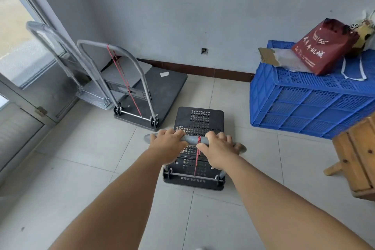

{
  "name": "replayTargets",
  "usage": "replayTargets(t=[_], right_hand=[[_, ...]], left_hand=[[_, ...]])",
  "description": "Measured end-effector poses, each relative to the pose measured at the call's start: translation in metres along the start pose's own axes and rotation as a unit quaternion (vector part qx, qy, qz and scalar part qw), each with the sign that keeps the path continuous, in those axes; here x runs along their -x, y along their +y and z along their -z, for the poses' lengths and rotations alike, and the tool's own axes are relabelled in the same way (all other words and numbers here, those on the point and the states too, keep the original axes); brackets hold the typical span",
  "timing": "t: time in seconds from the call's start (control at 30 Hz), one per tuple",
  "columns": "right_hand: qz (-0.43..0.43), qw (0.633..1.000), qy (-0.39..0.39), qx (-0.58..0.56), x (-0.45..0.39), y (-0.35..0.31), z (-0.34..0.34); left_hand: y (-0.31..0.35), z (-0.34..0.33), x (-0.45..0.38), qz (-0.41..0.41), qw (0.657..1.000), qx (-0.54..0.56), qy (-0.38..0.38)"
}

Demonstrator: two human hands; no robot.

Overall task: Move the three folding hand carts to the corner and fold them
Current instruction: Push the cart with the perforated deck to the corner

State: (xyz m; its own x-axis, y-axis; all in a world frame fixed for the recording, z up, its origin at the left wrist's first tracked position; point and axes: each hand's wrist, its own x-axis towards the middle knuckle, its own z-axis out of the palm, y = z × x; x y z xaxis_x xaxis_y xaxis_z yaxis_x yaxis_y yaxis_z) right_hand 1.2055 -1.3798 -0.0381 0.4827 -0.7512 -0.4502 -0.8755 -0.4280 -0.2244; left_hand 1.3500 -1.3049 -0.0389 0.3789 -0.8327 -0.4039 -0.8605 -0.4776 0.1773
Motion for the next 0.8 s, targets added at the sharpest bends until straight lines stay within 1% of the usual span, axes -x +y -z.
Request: replayTargets(t=[0.1,0.3,0.53,0.8], right_hand=[[0.0,1.0,0.005,0.0,-0.037,-0.002,0.022],[-0.019,1.0,0.011,0.003,-0.117,-0.011,0.064],[-0.051,0.999,0.009,-0.005,-0.212,-0.027,0.108],[-0.073,0.997,0.005,-0.013,-0.289,-0.038,0.143]], left_hand=[[-0.001,0.017,-0.043,-0.015,0.999,-0.035,-0.001],[-0.004,0.052,-0.134,-0.019,1.0,-0.011,0.012],[-0.013,0.1,-0.237,-0.05,0.998,-0.033,0.002],[-0.021,0.137,-0.318,-0.078,0.996,-0.048,0.005]])
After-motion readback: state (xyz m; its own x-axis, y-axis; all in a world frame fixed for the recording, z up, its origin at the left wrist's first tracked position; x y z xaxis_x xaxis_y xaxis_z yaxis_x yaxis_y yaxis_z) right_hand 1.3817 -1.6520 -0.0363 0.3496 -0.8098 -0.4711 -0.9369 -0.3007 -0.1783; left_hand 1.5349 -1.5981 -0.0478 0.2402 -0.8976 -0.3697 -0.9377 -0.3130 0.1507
